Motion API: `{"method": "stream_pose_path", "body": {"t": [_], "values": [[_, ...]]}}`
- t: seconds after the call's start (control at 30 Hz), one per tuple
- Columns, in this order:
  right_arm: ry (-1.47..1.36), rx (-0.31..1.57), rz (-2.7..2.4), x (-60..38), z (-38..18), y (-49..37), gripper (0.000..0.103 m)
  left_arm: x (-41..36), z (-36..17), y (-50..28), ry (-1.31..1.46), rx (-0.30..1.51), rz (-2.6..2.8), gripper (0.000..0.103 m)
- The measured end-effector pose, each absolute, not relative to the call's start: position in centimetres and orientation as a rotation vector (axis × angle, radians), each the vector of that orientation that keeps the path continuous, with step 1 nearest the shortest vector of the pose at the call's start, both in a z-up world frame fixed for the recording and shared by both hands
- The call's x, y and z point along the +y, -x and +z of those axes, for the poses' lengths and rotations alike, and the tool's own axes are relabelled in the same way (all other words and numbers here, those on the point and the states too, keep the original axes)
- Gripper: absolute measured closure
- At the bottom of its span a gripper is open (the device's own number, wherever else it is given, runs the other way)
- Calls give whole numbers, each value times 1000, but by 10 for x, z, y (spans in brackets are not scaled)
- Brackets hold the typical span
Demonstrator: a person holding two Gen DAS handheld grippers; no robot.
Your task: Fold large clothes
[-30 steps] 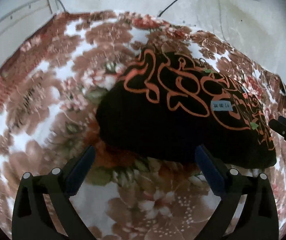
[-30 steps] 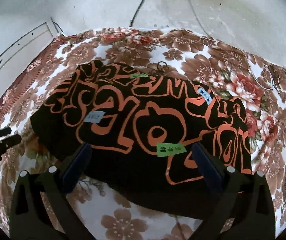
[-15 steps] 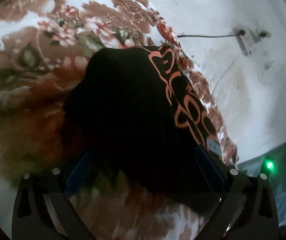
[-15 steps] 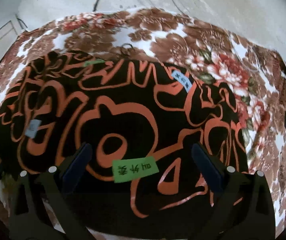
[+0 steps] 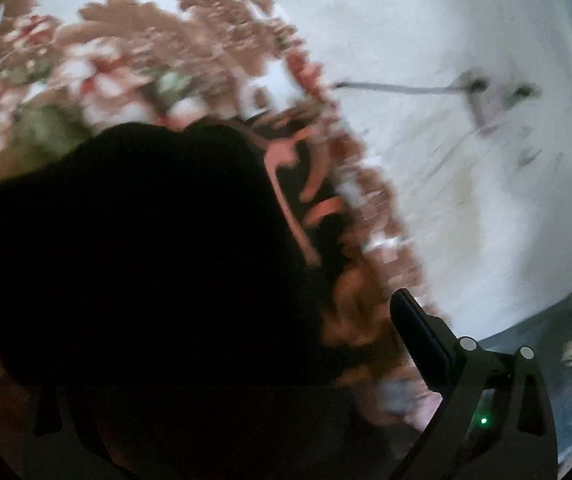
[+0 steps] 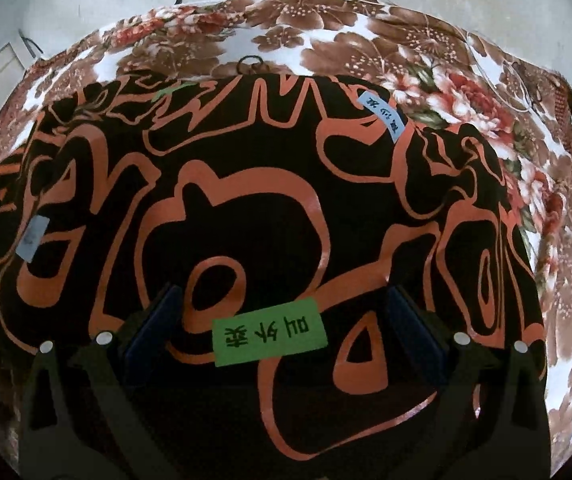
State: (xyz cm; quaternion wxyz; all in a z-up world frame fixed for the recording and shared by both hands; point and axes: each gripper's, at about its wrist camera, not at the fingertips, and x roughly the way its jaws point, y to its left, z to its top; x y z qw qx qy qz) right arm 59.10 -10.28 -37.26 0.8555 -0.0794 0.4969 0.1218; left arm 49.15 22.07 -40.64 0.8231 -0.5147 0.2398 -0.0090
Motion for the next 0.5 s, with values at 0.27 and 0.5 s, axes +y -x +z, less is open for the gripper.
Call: {"method": "stream_pose_path", "body": {"t": [0.27,0.5], "values": [[149,1060,220,-100,-379,-591,5,231,-443,-491,1159,563,89,58],[140,1030,151,-96,-383,-582,5,224,-421,-491,1086,597,77,81]]}}
